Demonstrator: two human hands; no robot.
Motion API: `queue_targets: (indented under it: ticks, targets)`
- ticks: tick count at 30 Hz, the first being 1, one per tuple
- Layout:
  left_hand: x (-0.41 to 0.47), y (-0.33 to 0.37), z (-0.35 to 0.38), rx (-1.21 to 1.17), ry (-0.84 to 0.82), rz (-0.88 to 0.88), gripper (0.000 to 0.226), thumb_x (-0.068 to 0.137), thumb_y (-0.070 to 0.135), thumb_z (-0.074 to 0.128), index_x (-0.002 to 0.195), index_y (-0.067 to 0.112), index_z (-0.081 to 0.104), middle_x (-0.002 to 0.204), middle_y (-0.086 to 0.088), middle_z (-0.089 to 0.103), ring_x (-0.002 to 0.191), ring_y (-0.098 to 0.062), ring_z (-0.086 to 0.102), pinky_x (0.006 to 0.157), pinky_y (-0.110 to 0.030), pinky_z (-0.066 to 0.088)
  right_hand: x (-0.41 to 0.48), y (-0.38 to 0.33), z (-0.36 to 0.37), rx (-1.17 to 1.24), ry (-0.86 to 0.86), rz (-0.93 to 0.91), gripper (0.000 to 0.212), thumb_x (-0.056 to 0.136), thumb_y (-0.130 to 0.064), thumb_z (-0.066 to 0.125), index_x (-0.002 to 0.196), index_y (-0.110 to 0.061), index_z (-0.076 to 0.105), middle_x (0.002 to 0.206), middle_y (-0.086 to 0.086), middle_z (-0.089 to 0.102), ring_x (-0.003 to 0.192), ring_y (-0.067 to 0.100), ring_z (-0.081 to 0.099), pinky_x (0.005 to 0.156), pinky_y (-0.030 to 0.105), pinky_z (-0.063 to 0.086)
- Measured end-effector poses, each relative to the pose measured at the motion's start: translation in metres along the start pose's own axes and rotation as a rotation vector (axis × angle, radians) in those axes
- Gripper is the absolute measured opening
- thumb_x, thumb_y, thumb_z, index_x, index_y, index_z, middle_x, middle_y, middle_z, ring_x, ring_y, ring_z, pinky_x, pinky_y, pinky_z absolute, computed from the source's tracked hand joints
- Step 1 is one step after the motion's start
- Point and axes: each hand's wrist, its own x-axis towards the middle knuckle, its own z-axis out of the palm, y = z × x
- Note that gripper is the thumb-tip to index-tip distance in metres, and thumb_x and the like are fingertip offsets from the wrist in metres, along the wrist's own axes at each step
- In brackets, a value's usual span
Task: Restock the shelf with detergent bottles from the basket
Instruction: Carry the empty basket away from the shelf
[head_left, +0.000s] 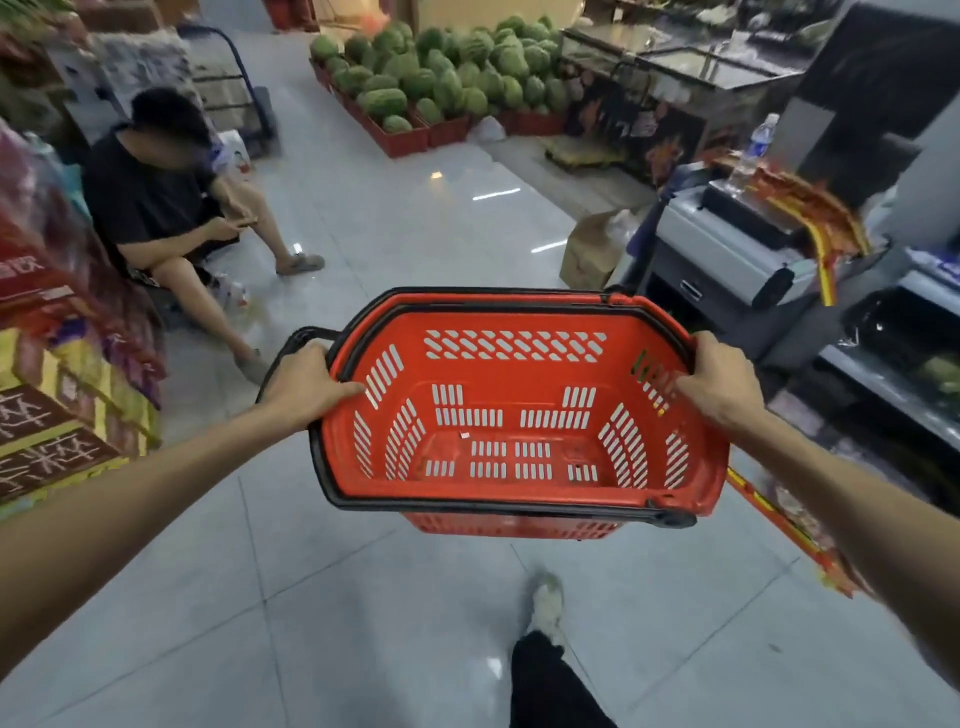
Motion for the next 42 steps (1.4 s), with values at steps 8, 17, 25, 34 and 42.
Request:
queue_targets:
  ticks: [8, 17, 25, 34, 42]
  targets:
    - [0.219, 0.084, 0.028, 0.016, 0.023, -0.071, 0.053, 0.068, 0.057, 0.086, 0.102, 0.023, 0.064, 0.092, 0.004, 0.072, 0.075, -0.013, 0.064, 0.065, -0.031, 0.049, 0.255, -0.006, 0.03, 0.025, -0.015, -0.053, 0.031, 0.083, -0.021, 0.065, 0.111, -0.012, 0.054, 0.108, 0.018, 0.065, 0.098, 0.042, 0.063, 0.071, 0.04, 0.041]
    - [0.415, 0.138, 0.046, -0.064, 0.043, -0.169, 0.044, 0.081, 0.054, 0.08, 0.097, 0.019, 0.06, 0.083, 0.005, 0.065, 0.068, -0.009, 0.06, 0.059, -0.03, 0.044, 0.489, -0.054, 0.055, 0.005, -0.034, -0.148, 0.032, 0.082, -0.024, 0.063, 0.11, -0.015, 0.051, 0.106, 0.013, 0.067, 0.089, 0.038, 0.064, 0.071, 0.041, 0.05]
    - [0.632, 0.133, 0.069, -0.128, -0.003, -0.247, 0.044, 0.08, 0.054, 0.08, 0.091, 0.016, 0.059, 0.081, -0.002, 0.07, 0.07, -0.021, 0.068, 0.062, -0.035, 0.053, 0.682, -0.118, 0.131, 0.011, -0.102, -0.089, 0.03, 0.08, -0.036, 0.06, 0.104, -0.018, 0.053, 0.107, 0.01, 0.068, 0.087, 0.033, 0.068, 0.077, 0.045, 0.059]
    - [0.841, 0.135, 0.069, -0.14, -0.089, -0.323, 0.047, 0.079, 0.057, 0.075, 0.089, 0.013, 0.064, 0.074, 0.0, 0.073, 0.064, -0.019, 0.071, 0.055, -0.031, 0.052, 0.867, -0.182, 0.197, 0.074, -0.065, -0.081, 0.041, 0.083, -0.046, 0.063, 0.112, -0.018, 0.054, 0.107, 0.005, 0.066, 0.09, 0.027, 0.067, 0.079, 0.042, 0.056]
    - [1.022, 0.121, 0.138, -0.037, -0.12, -0.483, 0.034, 0.085, 0.045, 0.074, 0.085, 0.015, 0.056, 0.08, -0.005, 0.068, 0.067, -0.022, 0.063, 0.057, -0.032, 0.047, 1.046, -0.208, 0.324, 0.168, -0.175, -0.063, 0.043, 0.081, -0.04, 0.069, 0.117, -0.02, 0.056, 0.105, 0.002, 0.067, 0.09, 0.026, 0.066, 0.079, 0.039, 0.054]
